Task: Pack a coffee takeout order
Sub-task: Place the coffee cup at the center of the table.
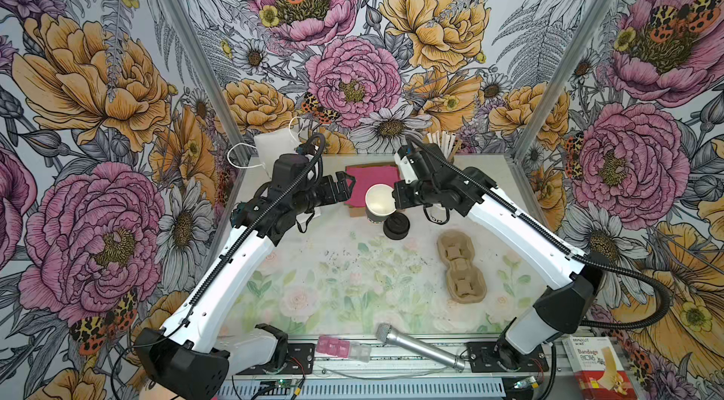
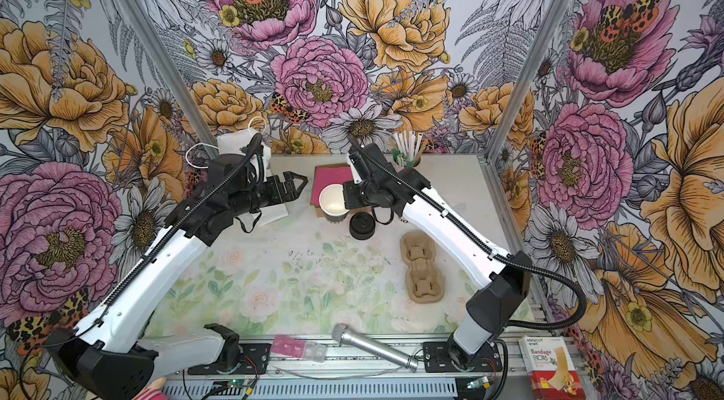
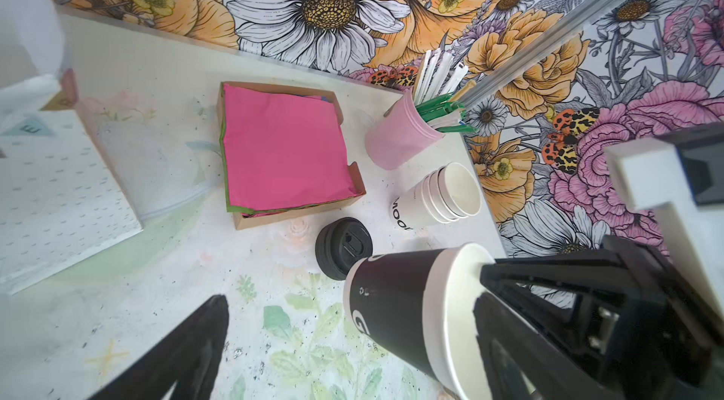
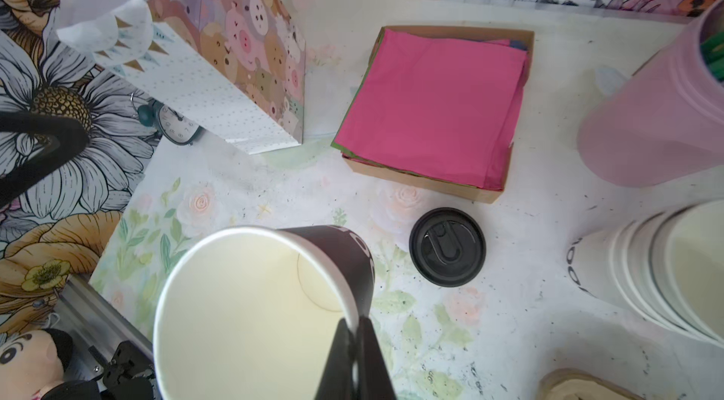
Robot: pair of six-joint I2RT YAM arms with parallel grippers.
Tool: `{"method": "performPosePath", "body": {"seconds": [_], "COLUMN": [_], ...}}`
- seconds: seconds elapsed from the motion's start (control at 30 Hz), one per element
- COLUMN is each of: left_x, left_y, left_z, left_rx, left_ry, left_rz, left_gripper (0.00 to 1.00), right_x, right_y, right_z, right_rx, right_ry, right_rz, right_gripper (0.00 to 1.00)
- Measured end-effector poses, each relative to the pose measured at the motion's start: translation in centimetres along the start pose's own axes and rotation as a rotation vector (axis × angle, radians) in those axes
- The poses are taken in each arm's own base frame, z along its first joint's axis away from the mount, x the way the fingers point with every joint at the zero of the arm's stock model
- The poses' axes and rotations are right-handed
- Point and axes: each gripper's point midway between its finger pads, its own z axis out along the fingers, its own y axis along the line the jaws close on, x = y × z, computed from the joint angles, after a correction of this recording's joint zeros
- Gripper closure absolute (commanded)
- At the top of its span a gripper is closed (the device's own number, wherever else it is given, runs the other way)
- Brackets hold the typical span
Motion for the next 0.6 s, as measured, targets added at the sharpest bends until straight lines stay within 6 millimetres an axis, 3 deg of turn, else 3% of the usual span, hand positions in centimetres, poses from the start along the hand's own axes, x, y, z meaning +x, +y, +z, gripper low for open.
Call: {"method": "performPosePath", "body": {"seconds": [0.17, 0.33, 0.6], "left_x": [0.0, -0.2, 0.8], "left_y": [2.4, 3.8, 4.8], "left_z": [-1.5, -2.3, -3.4], "left_rx": [-0.057, -0.087, -0.091], "left_ry": [-0.017, -0.024, -0.007], "left_rz": [-0.038, -0.064, -0.095], "left_gripper": [0.01, 0.01, 0.01], "right_x": [2.4, 4.6, 7.1], "right_y": [3.3, 5.2, 5.3], "right_z": [2.2, 4.8, 8.0], "right_rx": [-0.048, -0.056, -0.030], "right_ry": [0.037, 0.084, 0.133], "right_rz": [-0.057, -0.097, -0.102], "right_gripper": [1.00, 1.00, 1.00]}}
